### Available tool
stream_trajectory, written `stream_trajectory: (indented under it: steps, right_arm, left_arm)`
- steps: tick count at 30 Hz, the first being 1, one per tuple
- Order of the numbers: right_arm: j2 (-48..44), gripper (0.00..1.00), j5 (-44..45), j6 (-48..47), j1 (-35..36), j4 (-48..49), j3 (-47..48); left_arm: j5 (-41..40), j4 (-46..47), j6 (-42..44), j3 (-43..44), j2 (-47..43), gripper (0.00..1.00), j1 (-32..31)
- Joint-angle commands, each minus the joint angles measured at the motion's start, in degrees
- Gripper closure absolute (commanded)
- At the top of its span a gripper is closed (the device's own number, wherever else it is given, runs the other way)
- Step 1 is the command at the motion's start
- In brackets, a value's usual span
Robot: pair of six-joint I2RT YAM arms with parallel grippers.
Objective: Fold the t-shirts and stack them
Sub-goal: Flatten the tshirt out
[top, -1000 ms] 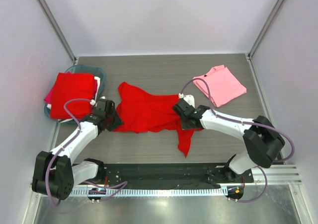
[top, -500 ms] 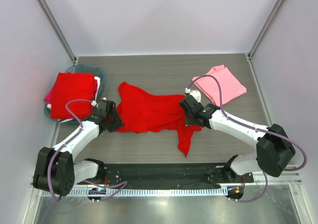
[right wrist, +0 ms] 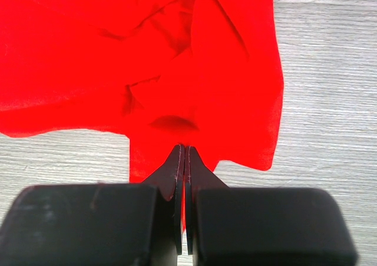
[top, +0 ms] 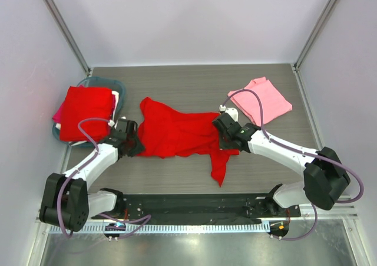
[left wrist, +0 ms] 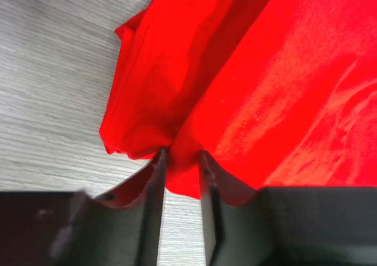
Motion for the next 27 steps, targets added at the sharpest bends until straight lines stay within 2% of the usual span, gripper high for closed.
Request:
stream_trajectory:
  steps: [1, 3, 4, 7, 13, 21, 25, 27]
  right_arm:
    - [-0.58, 0.99, 0.11, -0.25, -0.31, 0.23, 0.11]
    - [-0.67, 0.99, 0.02, -0.25, -0.31, 0.32, 0.11]
    - [-0.76, 0.99, -0.06, -0.25, -0.4, 0.32, 0.19]
    - [-1.28, 0.99, -0.15, -0.25, -0.66, 0.32, 0.28]
    - [-3.66, 0.99, -0.59, -1.04, -2.68, -0.21, 0.63]
    - [-7.0, 0.99, -6.03, -3.33, -9.88, -0.38, 0.28]
    - [-7.88, 0.99, -8.5, -4.12, -11.74, -0.3, -0.24]
    - [-7.79, 0.99, -9.64, -4.38, -11.74, -0.38, -0.51]
  left_arm:
    - [-0.12, 1.65, 0.54, 0.67, -0.09, 0.78, 0.25]
    - [0.41, 2.0, 0.54, 0.58, 0.26, 0.83, 0.33]
    - [0.41, 2.0, 0.63, 0.67, 0.17, 0.89, 0.25]
    - [0.41, 1.47, 0.63, 0.84, -1.05, 0.96, 0.25]
    - [1.9, -2.3, 0.81, 3.83, -3.43, 0.95, 0.25]
    - [3.13, -6.17, 0.9, 7.0, -7.12, 0.96, 0.33]
    - [3.31, -7.58, 1.25, 8.49, -7.56, 0.89, 0.25]
    - [3.31, -7.32, 1.25, 8.32, -7.21, 0.92, 0.25]
